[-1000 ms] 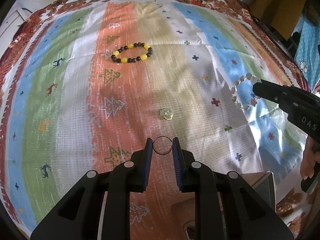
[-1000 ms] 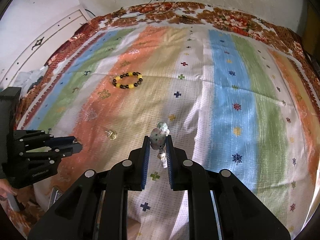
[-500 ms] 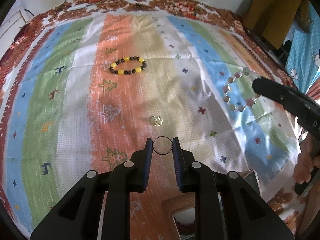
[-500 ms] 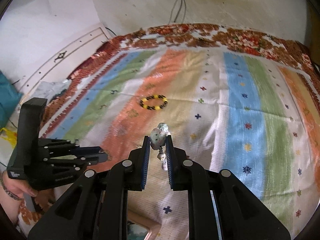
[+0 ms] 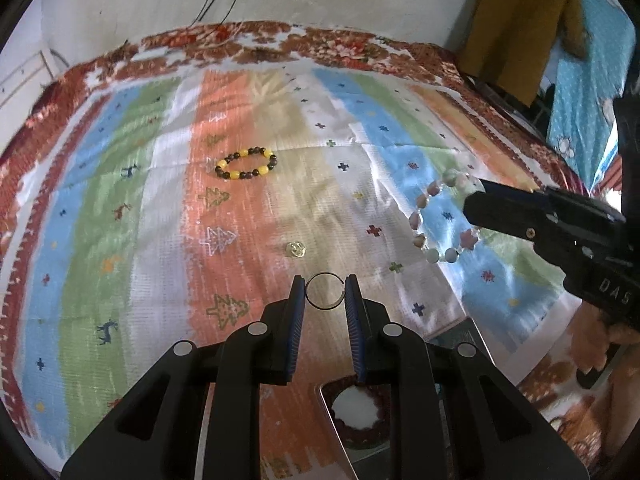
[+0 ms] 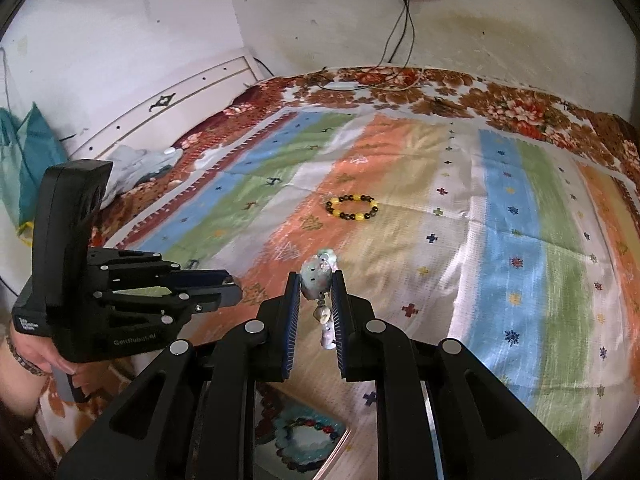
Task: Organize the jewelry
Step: 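Carry the ring in the left tool while the right tool carries the pearl bracelet to the tin, then open the left tool over the tin while the right tool releases the pearl bracelet into it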
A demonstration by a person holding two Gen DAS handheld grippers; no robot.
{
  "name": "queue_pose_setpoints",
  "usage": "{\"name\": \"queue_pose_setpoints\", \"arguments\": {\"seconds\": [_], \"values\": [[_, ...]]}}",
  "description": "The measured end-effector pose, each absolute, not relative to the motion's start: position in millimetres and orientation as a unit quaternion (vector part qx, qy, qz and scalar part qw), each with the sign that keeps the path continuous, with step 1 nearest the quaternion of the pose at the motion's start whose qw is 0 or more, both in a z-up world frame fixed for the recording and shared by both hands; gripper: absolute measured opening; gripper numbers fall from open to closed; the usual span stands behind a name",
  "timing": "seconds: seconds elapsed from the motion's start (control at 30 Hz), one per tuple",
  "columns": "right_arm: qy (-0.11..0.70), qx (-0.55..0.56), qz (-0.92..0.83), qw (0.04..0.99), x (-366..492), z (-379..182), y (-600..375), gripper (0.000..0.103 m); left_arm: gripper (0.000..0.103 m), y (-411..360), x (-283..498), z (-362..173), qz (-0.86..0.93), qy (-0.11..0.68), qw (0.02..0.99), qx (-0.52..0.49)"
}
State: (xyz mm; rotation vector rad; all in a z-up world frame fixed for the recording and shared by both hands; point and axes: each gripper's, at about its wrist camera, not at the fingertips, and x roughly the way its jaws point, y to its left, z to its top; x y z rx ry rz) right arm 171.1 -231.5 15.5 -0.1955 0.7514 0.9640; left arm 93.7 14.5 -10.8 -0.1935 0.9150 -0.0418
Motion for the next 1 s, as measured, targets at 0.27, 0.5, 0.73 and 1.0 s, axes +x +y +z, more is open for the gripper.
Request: {"name": "queue_pose_setpoints", "arguments": {"seconds": [0.27, 0.5, 0.73, 1.0], "values": [[0.338, -0.098, 0.456, 0.817, 151, 16, -241, 0.017, 0.02, -2, 74, -5, -0.038, 0.423, 0.902, -0.073], [0.333, -0.099, 0.464, 0.815, 136, 16, -247, 0.017, 0.02, -6, 63, -6, -0.043, 0.416, 0.906, -0.067], [0.34, -0.115, 0.473, 0.804, 117, 8, -250, 0.017, 0.02, -14, 49, -5, -0.052, 0.406, 0.91, -0.059], [0.349, -0.118, 0.476, 0.798, 107, 1, -254, 0.017, 0.02, -22, 42, -6, -0.06, 0.405, 0.911, -0.051]]}}
